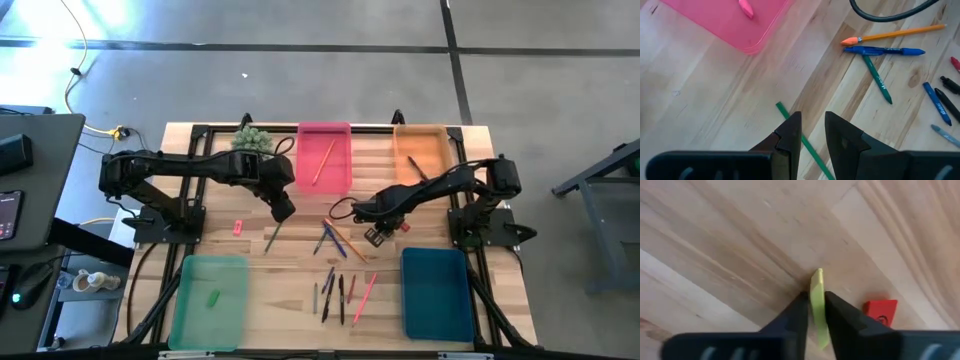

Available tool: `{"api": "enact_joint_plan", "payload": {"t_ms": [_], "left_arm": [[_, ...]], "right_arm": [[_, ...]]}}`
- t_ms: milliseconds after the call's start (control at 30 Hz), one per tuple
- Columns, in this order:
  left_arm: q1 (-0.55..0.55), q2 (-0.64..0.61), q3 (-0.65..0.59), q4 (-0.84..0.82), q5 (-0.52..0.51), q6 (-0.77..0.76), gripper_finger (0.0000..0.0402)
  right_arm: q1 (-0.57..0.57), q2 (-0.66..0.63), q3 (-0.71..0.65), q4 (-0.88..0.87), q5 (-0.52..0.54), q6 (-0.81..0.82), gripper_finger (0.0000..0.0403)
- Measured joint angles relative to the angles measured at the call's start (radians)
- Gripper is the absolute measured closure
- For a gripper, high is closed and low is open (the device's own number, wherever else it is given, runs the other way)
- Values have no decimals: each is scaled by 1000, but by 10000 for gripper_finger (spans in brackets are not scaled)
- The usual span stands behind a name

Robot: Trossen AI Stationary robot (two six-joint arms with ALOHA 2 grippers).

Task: Sort crayons/erasers/pens/pencils in bins
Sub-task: Put the light green eraser into the light green bin

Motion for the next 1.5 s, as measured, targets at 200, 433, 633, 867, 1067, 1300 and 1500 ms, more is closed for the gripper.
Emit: {"api": "enact_joint_plan", "payload": {"t_ms": [200, 433, 633, 867, 1067, 1300, 1500], "left_arm": [[0, 0, 0, 0, 0, 0, 328], [0, 0, 0, 0, 0, 0, 328], [0, 0, 0, 0, 0, 0, 328], [0, 0, 0, 0, 0, 0, 328], [0, 0, 0, 3, 0, 39, 327], [-1, 0, 0, 10, 64, 76, 284], [-5, 0, -1, 56, 92, -21, 224]], "right_arm": [[10, -11, 1, -6, 5, 2, 388], [56, -84, 1, -31, 23, 47, 398], [96, -200, 1, -32, 79, 135, 398], [107, -328, 1, -18, 164, 206, 400], [108, -394, 1, 104, 191, 193, 401], [107, -430, 1, 250, 187, 79, 402], [105, -492, 1, 336, 187, -5, 402]]}}
